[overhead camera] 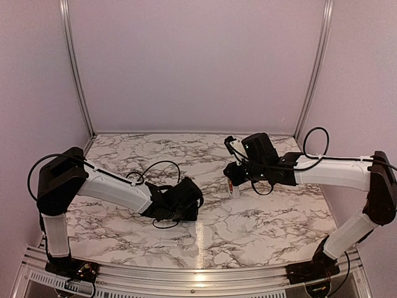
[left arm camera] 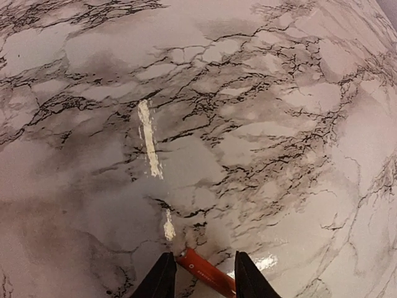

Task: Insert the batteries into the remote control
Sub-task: Pick up the battery from the center of the board.

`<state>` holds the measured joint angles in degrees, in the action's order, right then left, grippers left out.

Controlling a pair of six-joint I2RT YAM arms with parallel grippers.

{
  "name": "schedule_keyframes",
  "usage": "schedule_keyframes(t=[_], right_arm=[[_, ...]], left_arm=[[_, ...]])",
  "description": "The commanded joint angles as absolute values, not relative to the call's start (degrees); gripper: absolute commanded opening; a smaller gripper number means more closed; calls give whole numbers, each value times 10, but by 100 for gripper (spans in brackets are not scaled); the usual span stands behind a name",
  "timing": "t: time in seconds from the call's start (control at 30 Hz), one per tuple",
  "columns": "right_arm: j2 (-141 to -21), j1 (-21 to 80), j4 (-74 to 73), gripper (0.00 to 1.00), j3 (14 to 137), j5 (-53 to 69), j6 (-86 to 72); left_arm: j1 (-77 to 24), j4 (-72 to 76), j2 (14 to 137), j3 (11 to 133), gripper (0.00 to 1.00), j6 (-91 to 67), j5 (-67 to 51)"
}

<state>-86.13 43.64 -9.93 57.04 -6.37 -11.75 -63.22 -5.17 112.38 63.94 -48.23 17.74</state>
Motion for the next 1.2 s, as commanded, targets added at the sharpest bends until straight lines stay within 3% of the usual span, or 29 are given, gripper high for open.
schedule_keyframes(t=[0.0,0.5,0.6,0.7,0.8,0.97,1.17], right_arm=[[-851,431,-88,0,569,-58,-122],[-840,424,-91,0,570,-40,-126],[-839,422,-90,0,570,-28,-129],[-839,422,-88,0,570,-15,-129],[-835,421,-90,0,570,-10,-129],[-832,417,-93,0,575,3,-131],[-829,395,-97,0,576,62,-140]], left_arm=[[-634,-180,1176,687,34,-444,220],[-644,-208,1192,738,7,-334,192],[-649,-225,1197,754,9,-309,196],[-649,-234,1190,752,20,-309,195],[-649,-249,1184,752,24,-318,197],[-650,-266,1172,746,21,-327,190],[-649,-284,1170,751,10,-328,174]])
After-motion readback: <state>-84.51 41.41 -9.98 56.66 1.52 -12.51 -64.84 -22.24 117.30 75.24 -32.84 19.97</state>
